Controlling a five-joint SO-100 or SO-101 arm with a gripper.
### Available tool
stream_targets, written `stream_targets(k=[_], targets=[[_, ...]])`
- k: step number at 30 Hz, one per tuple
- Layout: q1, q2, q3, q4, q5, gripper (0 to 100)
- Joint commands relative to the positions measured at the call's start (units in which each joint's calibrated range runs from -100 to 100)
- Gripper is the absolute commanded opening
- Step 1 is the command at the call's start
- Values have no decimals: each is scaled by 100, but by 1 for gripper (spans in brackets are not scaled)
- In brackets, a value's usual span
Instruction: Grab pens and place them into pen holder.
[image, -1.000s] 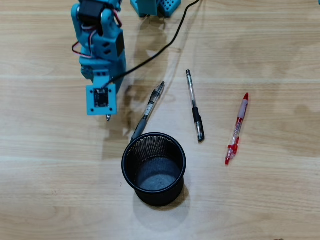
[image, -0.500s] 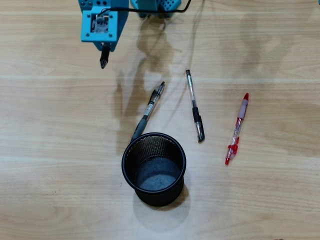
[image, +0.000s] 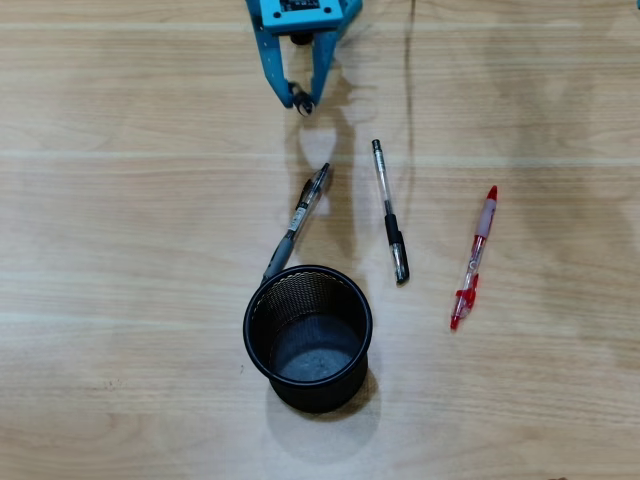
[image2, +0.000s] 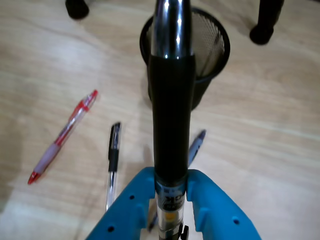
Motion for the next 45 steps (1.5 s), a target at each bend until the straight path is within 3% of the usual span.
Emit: stream_targets(k=[1, 8, 12, 30, 45], targets=[[-258, 47, 551, -2191, -145, 2], [-376, 920, 1082, -6255, -155, 2], [-358, 1374, 1019, -7271, -287, 2], [-4, 3676, -1090, -7365, -368, 2], [142, 4406, -774, -7012, -404, 4]])
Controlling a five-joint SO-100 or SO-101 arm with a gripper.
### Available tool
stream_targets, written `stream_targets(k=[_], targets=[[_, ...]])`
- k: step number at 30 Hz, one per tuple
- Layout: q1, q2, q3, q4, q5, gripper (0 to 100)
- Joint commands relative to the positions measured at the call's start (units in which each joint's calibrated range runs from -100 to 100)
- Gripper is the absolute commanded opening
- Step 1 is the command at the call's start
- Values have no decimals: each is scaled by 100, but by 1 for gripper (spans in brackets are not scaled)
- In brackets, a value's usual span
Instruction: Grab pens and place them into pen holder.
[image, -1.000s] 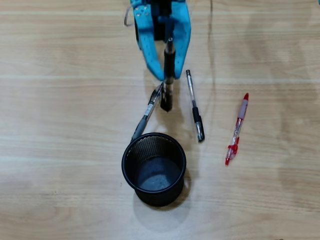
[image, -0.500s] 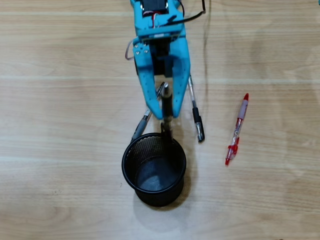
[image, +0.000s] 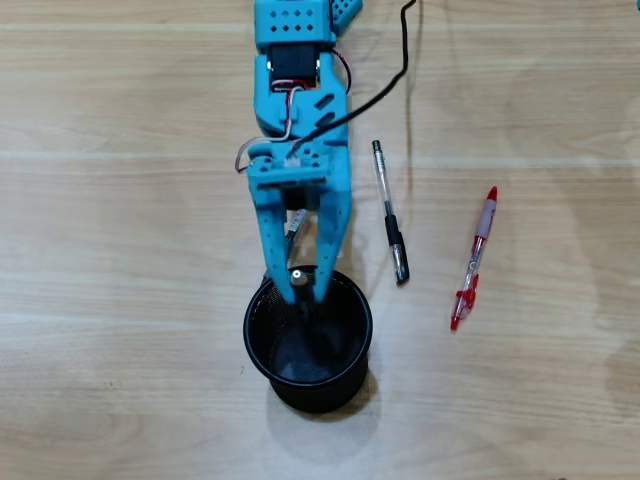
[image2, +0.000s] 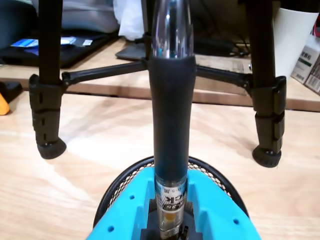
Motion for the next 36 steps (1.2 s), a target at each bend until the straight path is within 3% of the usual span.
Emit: stream_targets(k=[1, 4, 11, 15, 20, 27, 36], targets=[[24, -89, 34, 12, -25, 5], [6, -131, 178, 12, -25, 15], [6, -316, 242, 29, 16, 16], [6, -1164, 178, 1320, 62, 16], [24, -2449, 169, 3619, 498, 16], [6, -3583, 224, 6831, 824, 3], [-829, -3986, 251, 8905, 1083, 2]])
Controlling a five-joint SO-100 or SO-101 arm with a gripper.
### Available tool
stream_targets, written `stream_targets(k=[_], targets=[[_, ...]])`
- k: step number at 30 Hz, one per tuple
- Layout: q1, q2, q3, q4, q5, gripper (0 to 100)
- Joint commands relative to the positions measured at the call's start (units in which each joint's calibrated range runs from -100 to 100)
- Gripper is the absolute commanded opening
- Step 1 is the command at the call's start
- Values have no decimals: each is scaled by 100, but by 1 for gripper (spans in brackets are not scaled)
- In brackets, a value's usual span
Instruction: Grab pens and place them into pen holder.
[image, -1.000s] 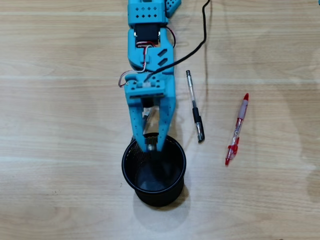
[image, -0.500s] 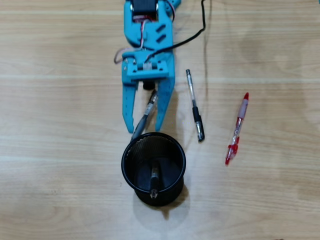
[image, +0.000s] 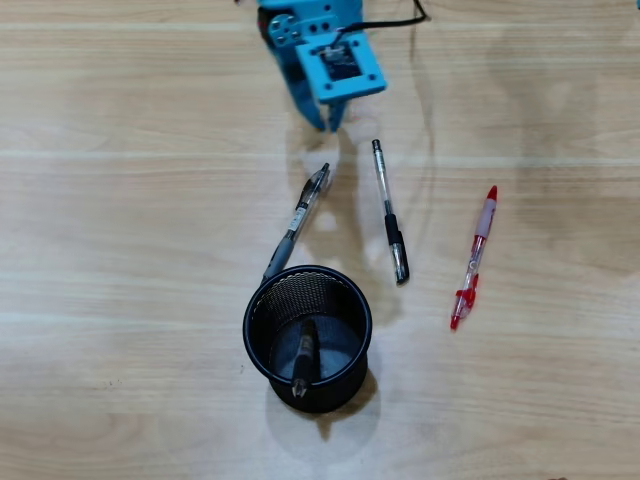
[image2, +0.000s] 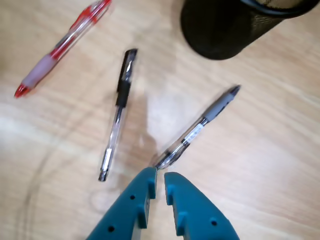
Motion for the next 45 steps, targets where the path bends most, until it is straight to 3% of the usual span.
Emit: stream_targets(k=[1, 6, 14, 19, 27, 39, 42, 45], targets=[[-451, -390, -16, 756, 121, 2], [-805, -608, 579, 1780, 91, 2], [-823, -726, 1147, 1832, 45, 2], [-1341, -541, 850, 1229, -488, 2], [-1395, 727, 264, -277, -549, 2], [-596, 1971, -647, -398, -534, 4], [-506, 2256, -701, -407, -524, 12], [-560, 2458, -854, -407, -524, 14]])
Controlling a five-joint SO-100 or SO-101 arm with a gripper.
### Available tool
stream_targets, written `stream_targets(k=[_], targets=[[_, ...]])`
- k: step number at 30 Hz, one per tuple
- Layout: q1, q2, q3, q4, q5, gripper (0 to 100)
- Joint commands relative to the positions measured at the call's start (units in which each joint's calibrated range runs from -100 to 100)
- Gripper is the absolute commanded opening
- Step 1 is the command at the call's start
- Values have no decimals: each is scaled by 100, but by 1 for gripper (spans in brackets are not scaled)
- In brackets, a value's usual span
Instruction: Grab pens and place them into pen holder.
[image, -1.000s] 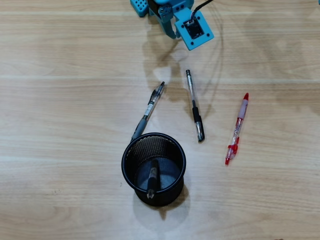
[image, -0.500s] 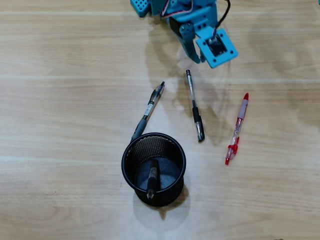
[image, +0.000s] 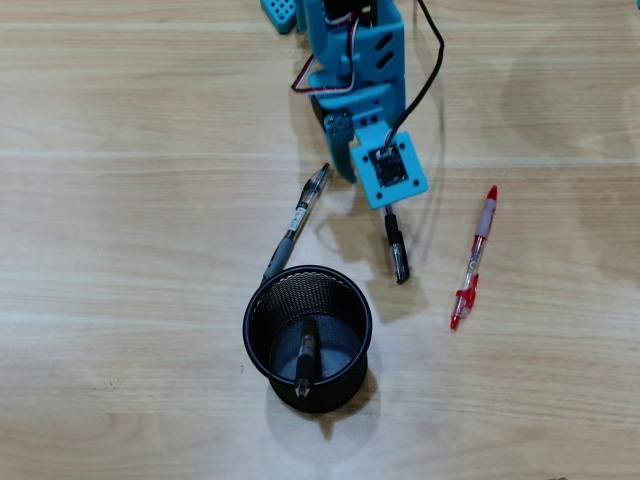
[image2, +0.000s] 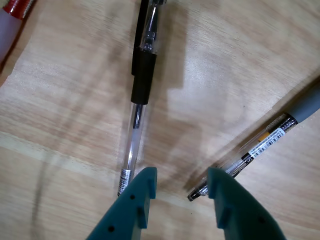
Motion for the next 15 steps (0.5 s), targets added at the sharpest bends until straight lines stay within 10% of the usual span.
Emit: stream_targets(k=[1, 15], targets=[[-1, 159, -464, -78, -4, 14], [-709, 915, -536, -724, -268, 15]])
